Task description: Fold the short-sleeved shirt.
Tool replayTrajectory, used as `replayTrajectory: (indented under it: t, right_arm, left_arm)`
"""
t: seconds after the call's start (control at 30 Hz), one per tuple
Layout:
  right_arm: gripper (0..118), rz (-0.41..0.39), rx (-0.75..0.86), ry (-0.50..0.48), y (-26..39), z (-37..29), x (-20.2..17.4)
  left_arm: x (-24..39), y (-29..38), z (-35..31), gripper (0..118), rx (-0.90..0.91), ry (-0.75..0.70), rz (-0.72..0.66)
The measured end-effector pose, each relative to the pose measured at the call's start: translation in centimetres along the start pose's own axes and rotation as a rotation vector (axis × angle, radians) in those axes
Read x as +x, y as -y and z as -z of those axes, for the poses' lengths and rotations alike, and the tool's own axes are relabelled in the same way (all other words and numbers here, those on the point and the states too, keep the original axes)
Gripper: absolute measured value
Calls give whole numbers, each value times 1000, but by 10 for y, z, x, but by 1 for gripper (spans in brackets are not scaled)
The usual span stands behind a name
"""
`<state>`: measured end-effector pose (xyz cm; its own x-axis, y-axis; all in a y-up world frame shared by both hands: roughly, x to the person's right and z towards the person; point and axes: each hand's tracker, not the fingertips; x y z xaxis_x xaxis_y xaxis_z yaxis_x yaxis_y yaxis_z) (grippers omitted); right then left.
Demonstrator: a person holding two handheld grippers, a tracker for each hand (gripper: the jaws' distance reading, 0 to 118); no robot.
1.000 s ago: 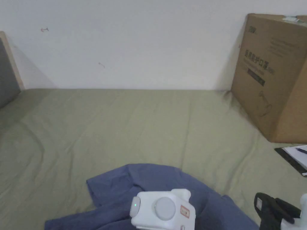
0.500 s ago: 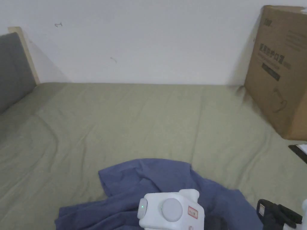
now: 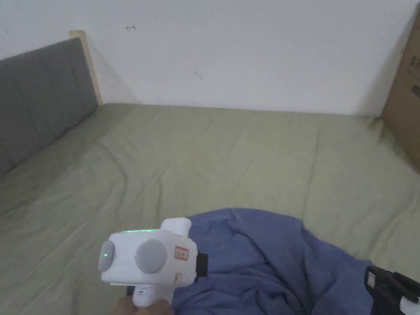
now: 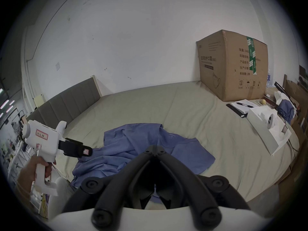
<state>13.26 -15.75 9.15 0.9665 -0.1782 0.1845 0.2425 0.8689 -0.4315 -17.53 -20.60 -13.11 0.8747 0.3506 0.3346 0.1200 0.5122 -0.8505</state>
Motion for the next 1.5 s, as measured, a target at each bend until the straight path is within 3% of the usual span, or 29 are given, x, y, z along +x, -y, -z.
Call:
replayTrajectory:
  t: [0.2,0.23,0.27,0.3,0.33,0.37,0.53,0.57,0.67,0.7,0.8,1.0,1.07,1.2,1.23,1.27,1.3,1.37,1.4,1.5]
  right_arm:
    - [0,10,-24,-49,-4,15,-20]
    - [0,8,-36,-62,-5,18,-23]
    - [0,0,-38,-67,-5,22,-27]
    - [0,-10,-42,-72,-5,25,-30]
    - [0,-24,-52,-75,-4,29,-33]
    - [0,-35,-60,-79,-3,33,-35]
    - [0,-73,-123,-87,-3,52,-41]
    - [0,-78,-128,-86,-2,56,-38]
    - [0,-86,-144,-84,-5,63,-36]
    - [0,-88,-149,-85,-7,65,-37]
    - [0,-89,-160,-78,-9,71,-35]
    - [0,-80,-195,-67,-13,88,-27]
    - [0,-118,-197,-89,-23,99,-29]
    - [0,-284,-281,-194,-53,148,-41]
    - [4,-327,-311,-208,-61,166,-46]
    - [19,-377,-324,-231,-67,185,-51]
    - [45,-416,-335,-255,-72,204,-56]
    - [84,-478,-383,-269,-79,251,-68]
    - [89,-498,-406,-275,-81,272,-72]
    - [88,-585,-541,-292,-81,353,-82]
  left_arm:
    - [-98,-6,-4,1,-39,-175,-132]
    - [-113,-6,-3,14,-54,-194,-164]
    - [-124,-6,0,42,-66,-191,-195]
    - [-134,-6,4,88,-69,-191,-215]
    - [-142,-6,8,108,-56,-175,-239]
    - [-148,-6,11,113,-53,-165,-272]
    - [-151,-15,28,112,-39,-61,-363]
    - [-149,-16,33,106,-51,-65,-351]
    - [-136,-16,43,17,-73,-91,-304]
    - [-130,-14,45,12,-76,-132,-270]
    - [-123,-7,44,5,-97,-119,-212]
    - [-121,-18,18,5,-26,-105,-211]
    - [-117,-25,11,5,-7,-119,-186]
    - [-106,-34,6,5,-4,-141,-116]
    - [-103,-35,7,5,-8,-150,-100]
    - [-102,-35,8,5,-15,-162,-82]
    - [-101,-34,9,5,-22,-169,-63]
    - [-101,-33,13,5,-35,-178,-51]
    - [-103,-32,13,5,-40,-178,-50]
    - [-108,-30,17,5,-58,-173,-61]
